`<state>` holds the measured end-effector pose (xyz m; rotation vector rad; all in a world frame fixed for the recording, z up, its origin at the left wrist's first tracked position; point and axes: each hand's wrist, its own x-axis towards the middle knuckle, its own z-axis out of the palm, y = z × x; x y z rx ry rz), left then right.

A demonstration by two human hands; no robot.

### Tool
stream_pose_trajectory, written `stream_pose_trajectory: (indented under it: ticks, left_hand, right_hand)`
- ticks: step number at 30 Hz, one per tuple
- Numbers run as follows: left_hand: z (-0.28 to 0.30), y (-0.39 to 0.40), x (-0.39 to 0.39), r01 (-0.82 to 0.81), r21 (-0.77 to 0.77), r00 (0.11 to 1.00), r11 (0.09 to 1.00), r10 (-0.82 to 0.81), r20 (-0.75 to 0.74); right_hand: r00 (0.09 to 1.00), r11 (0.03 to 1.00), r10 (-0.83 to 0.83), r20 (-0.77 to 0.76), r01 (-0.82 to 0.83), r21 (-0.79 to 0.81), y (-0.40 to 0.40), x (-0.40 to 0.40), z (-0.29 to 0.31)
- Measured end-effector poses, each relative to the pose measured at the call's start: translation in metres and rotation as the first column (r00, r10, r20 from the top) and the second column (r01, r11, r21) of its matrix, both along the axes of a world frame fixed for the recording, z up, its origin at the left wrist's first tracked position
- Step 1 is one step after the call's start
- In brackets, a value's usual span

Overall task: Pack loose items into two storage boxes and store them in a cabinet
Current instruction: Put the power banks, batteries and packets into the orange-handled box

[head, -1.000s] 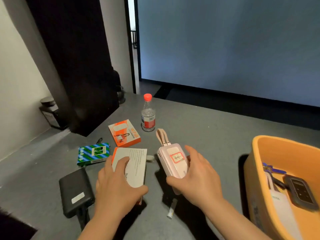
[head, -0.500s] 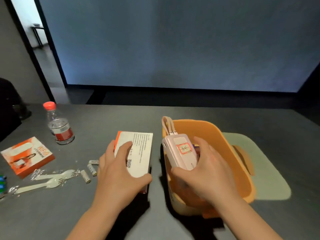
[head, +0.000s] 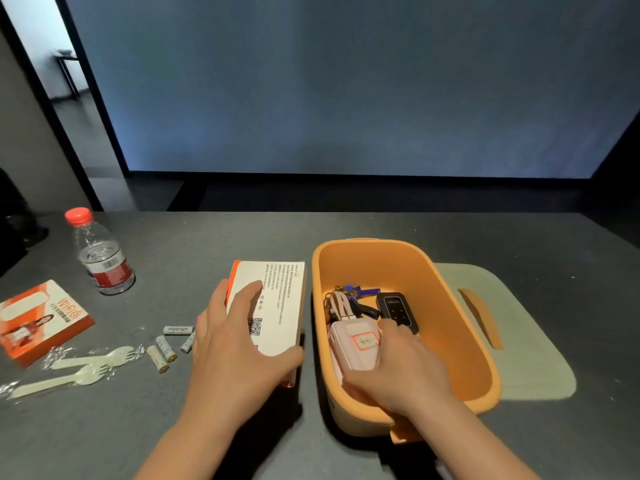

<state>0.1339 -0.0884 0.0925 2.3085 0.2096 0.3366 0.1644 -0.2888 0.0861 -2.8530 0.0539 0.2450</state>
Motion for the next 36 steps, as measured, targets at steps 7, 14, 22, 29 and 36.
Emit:
stream_pose_trajectory:
  ticks: [7,14,22,29,36]
  left_hand:
    - [0.002,-0.011,0.001,0.030,-0.009,0.999,1.000,-0.030,-0.015]
    - [0.012,-0.036,0.016,0.113,-0.060,0.992,0.992,-0.109,0.071]
    - [0.034,-0.078,0.046,0.360,-0.002,0.926,0.933,-0.358,0.120]
    - [0.019,-0.096,0.051,0.445,0.010,0.888,0.895,-0.443,0.122]
    - [-0.008,-0.070,0.058,0.283,-0.230,0.957,0.931,-0.256,0.139]
  right_hand:
    - [0.999,0.995,0.034,-0.038,-0.030,0.091,-0.005,0.011,-0.002]
    - [0.999,0.961,-0.044,0.008,0.040,0.275,-0.017,0.005,-0.007]
    - [0.991,0.378,-0.137,-0.001,0.053,0.924,-0.032,0.004,0.046]
    - [0.981,0.366,-0.163,-0.108,0.162,0.916,-0.041,0.005,0.033]
    - [0.955,0.298,-0.282,-0.088,0.174,0.939,-0.056,0.020,0.024]
